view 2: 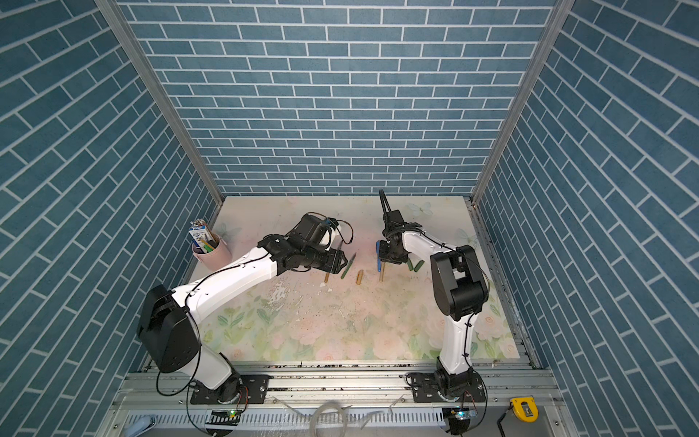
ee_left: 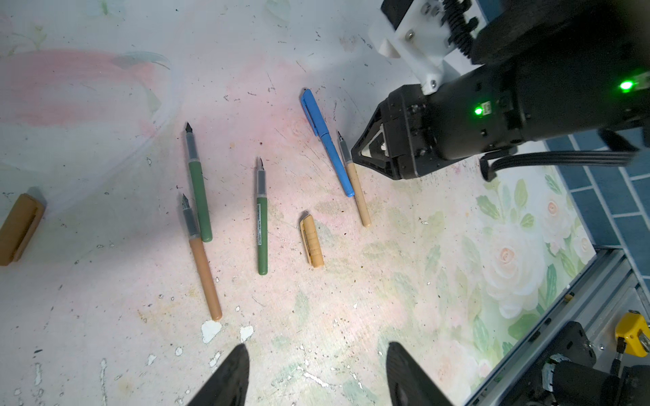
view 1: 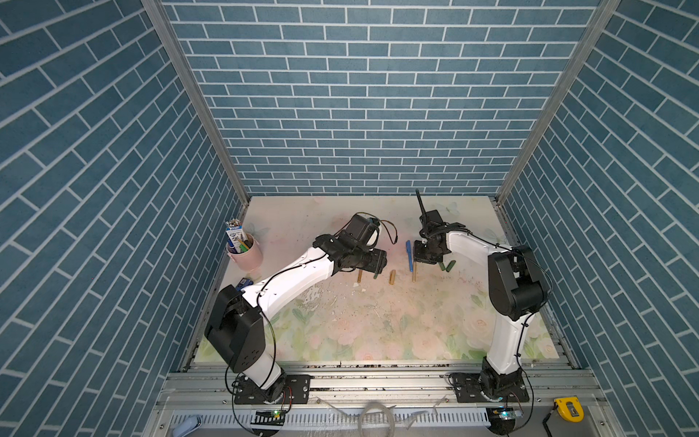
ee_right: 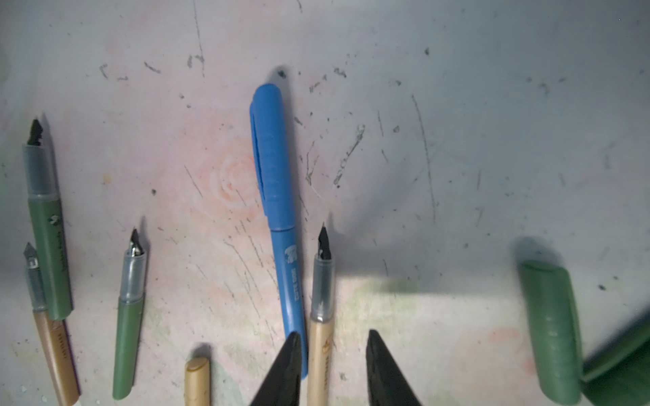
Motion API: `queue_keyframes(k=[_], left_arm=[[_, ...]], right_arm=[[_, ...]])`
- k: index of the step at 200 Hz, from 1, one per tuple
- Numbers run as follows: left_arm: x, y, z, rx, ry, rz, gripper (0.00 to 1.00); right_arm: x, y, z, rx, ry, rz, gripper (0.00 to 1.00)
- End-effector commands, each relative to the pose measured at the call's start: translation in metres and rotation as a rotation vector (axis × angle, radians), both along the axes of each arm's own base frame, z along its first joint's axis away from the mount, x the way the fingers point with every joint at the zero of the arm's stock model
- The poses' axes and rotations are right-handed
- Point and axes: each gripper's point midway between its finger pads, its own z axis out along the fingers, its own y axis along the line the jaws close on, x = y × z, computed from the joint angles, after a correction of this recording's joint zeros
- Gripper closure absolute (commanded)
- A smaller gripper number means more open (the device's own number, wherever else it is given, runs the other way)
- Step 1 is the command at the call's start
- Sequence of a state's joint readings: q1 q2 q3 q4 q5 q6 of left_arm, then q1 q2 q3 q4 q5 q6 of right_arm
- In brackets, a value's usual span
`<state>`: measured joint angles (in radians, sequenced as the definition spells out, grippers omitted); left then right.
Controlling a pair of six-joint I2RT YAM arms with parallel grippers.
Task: Insert pens into pen caps
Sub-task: Pick up a pen at the center of the table.
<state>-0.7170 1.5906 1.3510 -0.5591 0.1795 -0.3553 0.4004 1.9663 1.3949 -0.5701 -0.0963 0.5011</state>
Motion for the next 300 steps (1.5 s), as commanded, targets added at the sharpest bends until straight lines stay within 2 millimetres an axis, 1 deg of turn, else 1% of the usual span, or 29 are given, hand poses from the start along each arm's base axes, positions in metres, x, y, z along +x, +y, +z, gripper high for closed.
queue_keyframes(k=[1,17,42,81,101,124,148,165,182,200,222,236,250,263,268,293,300], left_arm=[[-0.002,0.000,0.018,-0.053,-0.024,0.000,0.36],[-0.003,0.001,0.020,-0.057,-0.031,-0.002,0.36],[-0.004,0.001,0.024,-0.069,-0.037,-0.003,0.36],[-0.004,0.002,0.022,-0.062,-0.036,-0.001,0.35],[-0.004,0.000,0.022,-0.066,-0.032,-0.005,0.36],[-0.004,0.002,0.022,-0.062,-0.035,-0.005,0.36],[-0.004,0.003,0.025,-0.065,-0.045,-0.002,0.35],[-0.005,0.005,0.029,-0.075,-0.051,-0.003,0.35],[-0.003,0.007,0.035,-0.091,-0.082,0.004,0.34],[-0.001,0.004,0.039,-0.143,-0.096,0.001,0.33],[0.008,0.005,0.040,-0.229,-0.083,0.023,0.34],[0.015,0.010,0.043,-0.281,-0.086,0.045,0.35],[0.019,0.016,0.052,-0.310,-0.133,0.055,0.35],[0.018,0.019,0.059,-0.330,-0.181,0.051,0.34],[0.017,0.019,0.065,-0.345,-0.208,0.046,0.34],[0.015,0.024,0.077,-0.391,-0.300,0.045,0.33],[0.015,0.026,0.077,-0.395,-0.321,0.050,0.33]], right_arm=[[-0.003,0.000,-0.008,-0.018,0.047,-0.010,0.69],[-0.002,-0.006,-0.014,-0.061,0.052,-0.024,0.73],[-0.003,-0.003,-0.021,-0.054,0.067,-0.016,0.74],[-0.006,-0.004,-0.021,-0.059,0.067,-0.018,0.74],[-0.008,-0.009,-0.023,-0.089,0.074,-0.023,0.77],[-0.016,-0.016,-0.030,-0.120,0.096,-0.029,0.79],[-0.023,-0.018,-0.033,-0.110,0.094,-0.047,0.84],[-0.023,-0.013,-0.027,-0.073,0.070,-0.053,0.87],[-0.018,-0.006,-0.020,-0.034,0.049,-0.060,0.89],[-0.013,-0.001,-0.011,-0.009,0.007,-0.060,0.90],[-0.011,-0.002,-0.003,0.008,-0.035,-0.069,0.92],[-0.009,0.002,0.002,0.034,-0.065,-0.067,0.92],[-0.008,0.002,0.006,0.046,-0.091,-0.069,0.93],[-0.007,0.005,0.010,0.059,-0.109,-0.065,0.93],[-0.006,0.006,0.012,0.068,-0.120,-0.063,0.93],[-0.005,0.007,0.022,0.075,-0.164,-0.054,0.93],[-0.006,0.006,0.025,0.075,-0.178,-0.055,0.93]])
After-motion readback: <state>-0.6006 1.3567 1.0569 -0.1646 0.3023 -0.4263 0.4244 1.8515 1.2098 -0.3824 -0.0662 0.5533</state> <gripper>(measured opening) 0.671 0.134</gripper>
